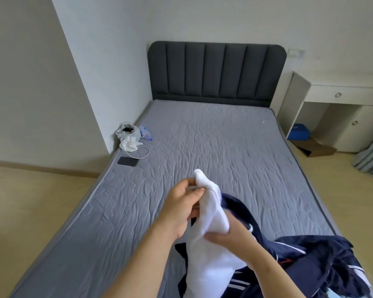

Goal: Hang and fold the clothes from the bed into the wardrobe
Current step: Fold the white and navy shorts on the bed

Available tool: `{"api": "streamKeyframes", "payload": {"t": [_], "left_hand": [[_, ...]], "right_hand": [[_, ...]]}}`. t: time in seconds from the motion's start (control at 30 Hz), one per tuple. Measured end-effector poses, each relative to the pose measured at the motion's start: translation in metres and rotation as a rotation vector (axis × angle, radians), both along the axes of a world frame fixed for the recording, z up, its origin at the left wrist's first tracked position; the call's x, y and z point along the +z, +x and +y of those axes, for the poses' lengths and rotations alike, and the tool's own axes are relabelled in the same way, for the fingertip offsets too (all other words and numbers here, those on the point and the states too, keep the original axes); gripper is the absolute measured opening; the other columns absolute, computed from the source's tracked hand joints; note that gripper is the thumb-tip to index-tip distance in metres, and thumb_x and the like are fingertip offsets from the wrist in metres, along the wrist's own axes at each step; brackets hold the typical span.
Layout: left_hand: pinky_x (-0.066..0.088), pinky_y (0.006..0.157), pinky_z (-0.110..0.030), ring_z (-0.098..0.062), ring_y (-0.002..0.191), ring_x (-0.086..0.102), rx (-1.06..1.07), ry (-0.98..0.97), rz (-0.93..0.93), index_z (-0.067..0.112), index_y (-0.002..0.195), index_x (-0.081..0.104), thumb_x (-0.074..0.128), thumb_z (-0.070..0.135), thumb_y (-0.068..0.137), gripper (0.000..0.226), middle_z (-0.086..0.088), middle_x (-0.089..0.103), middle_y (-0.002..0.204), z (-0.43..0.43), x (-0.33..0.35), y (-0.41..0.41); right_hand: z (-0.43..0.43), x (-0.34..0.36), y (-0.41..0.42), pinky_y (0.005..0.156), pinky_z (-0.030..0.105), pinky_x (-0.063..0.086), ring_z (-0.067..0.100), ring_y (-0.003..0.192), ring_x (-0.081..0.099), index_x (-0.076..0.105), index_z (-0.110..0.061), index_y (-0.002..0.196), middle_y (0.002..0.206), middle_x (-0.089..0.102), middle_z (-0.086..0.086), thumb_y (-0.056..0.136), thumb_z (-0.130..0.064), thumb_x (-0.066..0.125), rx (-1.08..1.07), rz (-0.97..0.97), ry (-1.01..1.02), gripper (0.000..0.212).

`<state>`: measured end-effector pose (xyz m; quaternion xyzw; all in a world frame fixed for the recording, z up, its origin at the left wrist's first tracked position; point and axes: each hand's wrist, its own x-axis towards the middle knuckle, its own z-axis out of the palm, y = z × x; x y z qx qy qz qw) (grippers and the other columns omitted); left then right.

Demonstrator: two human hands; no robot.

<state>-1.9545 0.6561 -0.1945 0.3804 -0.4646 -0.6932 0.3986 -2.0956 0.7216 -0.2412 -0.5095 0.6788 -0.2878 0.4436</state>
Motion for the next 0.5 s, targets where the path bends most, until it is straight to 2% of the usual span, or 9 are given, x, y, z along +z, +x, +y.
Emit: {"api": "streamKeyframes", "payload": {"t": [0.07, 0.13, 0.2, 0.27, 0.33, 0.43, 0.5], "left_hand": [[0.050, 0.051, -0.022, -0.010, 0.064, 0.066, 0.003, -0.003, -0.002, 0.015, 0.091, 0.062, 0.049, 0.004, 0.093, 0.017, 0.001, 0.070, 0.071, 0.004, 0.000, 0.000], [0.050, 0.049, -0.021, -0.010, 0.059, 0.065, 0.070, 0.055, 0.091, 0.013, 0.089, 0.061, 0.048, 0.003, 0.093, 0.017, -0.001, 0.069, 0.067, 0.004, 0.000, 0.002], [0.051, 0.049, -0.021, -0.010, 0.057, 0.065, 0.137, 0.079, 0.181, 0.011, 0.087, 0.061, 0.047, 0.003, 0.093, 0.018, 0.000, 0.068, 0.063, 0.000, 0.003, 0.009], [0.052, 0.052, -0.022, -0.011, 0.062, 0.067, 0.175, 0.050, 0.196, 0.012, 0.089, 0.063, 0.047, 0.003, 0.093, 0.018, 0.000, 0.069, 0.068, -0.006, 0.007, 0.014], [0.054, 0.060, -0.025, -0.012, 0.071, 0.067, 0.225, 0.012, 0.142, 0.013, 0.095, 0.063, 0.048, 0.002, 0.093, 0.018, -0.001, 0.070, 0.077, -0.010, 0.005, 0.015], [0.051, 0.088, -0.033, -0.014, 0.100, 0.061, 0.208, -0.117, -0.119, 0.019, 0.109, 0.056, 0.046, -0.003, 0.092, 0.030, 0.001, 0.064, 0.105, -0.013, -0.001, 0.013], [0.042, 0.098, -0.028, -0.009, 0.113, 0.053, 0.048, -0.189, -0.264, 0.030, 0.116, 0.048, 0.045, -0.005, 0.090, 0.043, 0.007, 0.054, 0.121, -0.008, -0.007, 0.013]], "right_hand": [[-0.001, -0.003, -0.001, 0.098, 0.042, 0.043, 0.014, 0.106, 0.057, 0.052, -0.040, 0.108, 0.106, 0.063, -0.012, 0.074, -0.037, 0.068, 0.080, 0.132, 0.120, 0.038], [0.000, -0.010, -0.006, 0.094, 0.038, 0.038, 0.018, 0.105, 0.054, 0.052, -0.041, 0.100, 0.097, 0.061, -0.014, 0.076, -0.040, 0.060, -0.015, 0.296, 0.163, 0.025], [0.006, -0.018, -0.012, 0.083, 0.034, 0.035, 0.021, 0.099, 0.053, 0.052, -0.032, 0.094, 0.087, 0.058, -0.012, 0.082, -0.042, 0.055, -0.127, 0.424, 0.187, 0.016], [0.012, -0.025, -0.014, 0.070, 0.030, 0.038, 0.020, 0.082, 0.056, 0.051, -0.023, 0.085, 0.075, 0.056, -0.008, 0.088, -0.039, 0.053, -0.187, 0.376, 0.124, 0.017], [0.013, -0.024, -0.011, 0.056, 0.023, 0.035, 0.011, 0.069, 0.052, 0.052, -0.021, 0.082, 0.072, 0.056, -0.007, 0.091, -0.035, 0.052, -0.263, 0.248, 0.041, 0.016], [0.005, -0.008, -0.008, 0.054, 0.024, 0.036, 0.007, 0.068, 0.051, 0.055, -0.020, 0.077, 0.074, 0.059, -0.004, 0.092, -0.030, 0.050, -0.427, 0.004, -0.042, 0.019], [-0.004, 0.008, -0.007, 0.054, 0.026, 0.036, 0.012, 0.064, 0.050, 0.052, -0.014, 0.073, 0.071, 0.055, -0.001, 0.093, -0.028, 0.050, -0.474, -0.108, -0.101, 0.024]]}}
